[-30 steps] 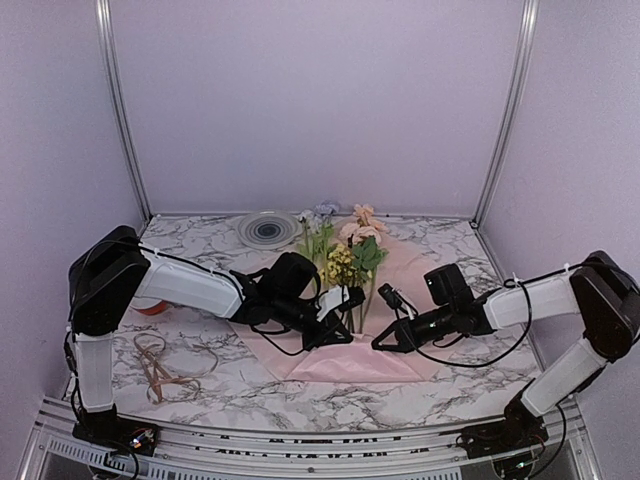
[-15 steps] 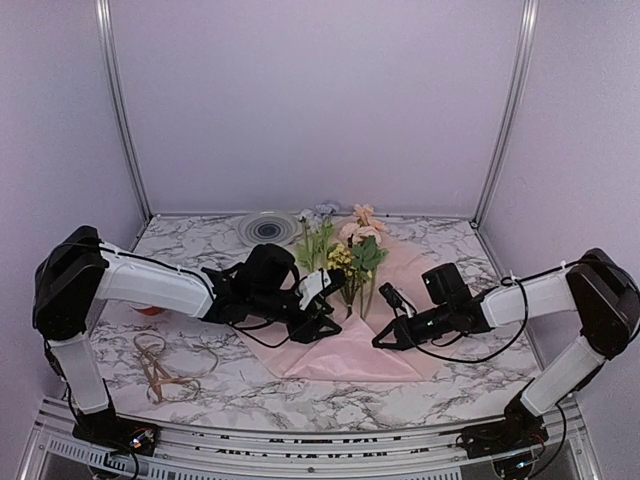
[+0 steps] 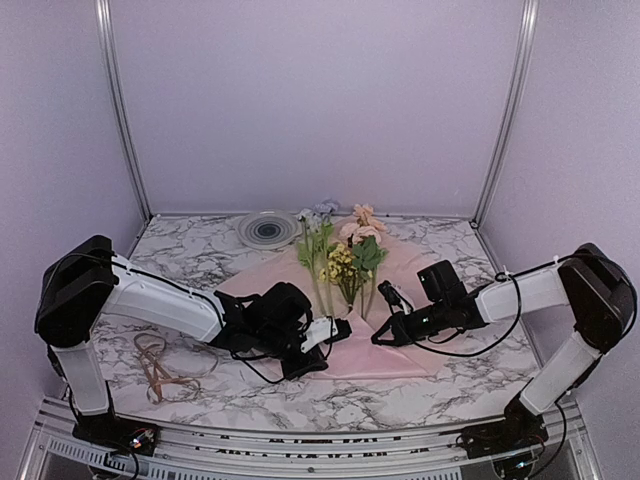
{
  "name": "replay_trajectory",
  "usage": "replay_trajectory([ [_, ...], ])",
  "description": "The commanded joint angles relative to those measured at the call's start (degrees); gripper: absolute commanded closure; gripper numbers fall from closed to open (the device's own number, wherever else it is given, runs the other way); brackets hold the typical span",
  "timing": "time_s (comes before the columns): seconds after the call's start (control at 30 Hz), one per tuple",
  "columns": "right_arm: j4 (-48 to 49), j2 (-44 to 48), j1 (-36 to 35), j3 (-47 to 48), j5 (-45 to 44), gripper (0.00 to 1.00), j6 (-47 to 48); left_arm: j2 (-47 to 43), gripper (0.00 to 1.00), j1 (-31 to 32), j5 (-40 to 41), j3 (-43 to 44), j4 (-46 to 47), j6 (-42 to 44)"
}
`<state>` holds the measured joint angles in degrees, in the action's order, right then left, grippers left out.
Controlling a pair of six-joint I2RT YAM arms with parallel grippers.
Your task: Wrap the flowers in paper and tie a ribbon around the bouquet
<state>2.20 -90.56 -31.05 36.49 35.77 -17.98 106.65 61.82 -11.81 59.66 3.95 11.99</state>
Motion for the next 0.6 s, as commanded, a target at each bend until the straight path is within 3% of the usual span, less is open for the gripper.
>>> replay_trajectory([
  [0.0,-0.65,-0.31,0.27,1.78,-1.61,1.00,-0.33,0.26,0.84,-0.05,2.60,-1.40,-7.05,0.20],
  [0.13,-1.70,-0.29,0.41,2.30,-2.04,1.00,0.03,1.22,0.88,0.03,3.70,-2.95,-10.94,-2.94],
  [0.57,-2.85,-0.71,0.37,3.00,-1.48,1.00,1.23,-9.68,0.86,1.00,7.84,-15.84,-12.17,-13.98],
])
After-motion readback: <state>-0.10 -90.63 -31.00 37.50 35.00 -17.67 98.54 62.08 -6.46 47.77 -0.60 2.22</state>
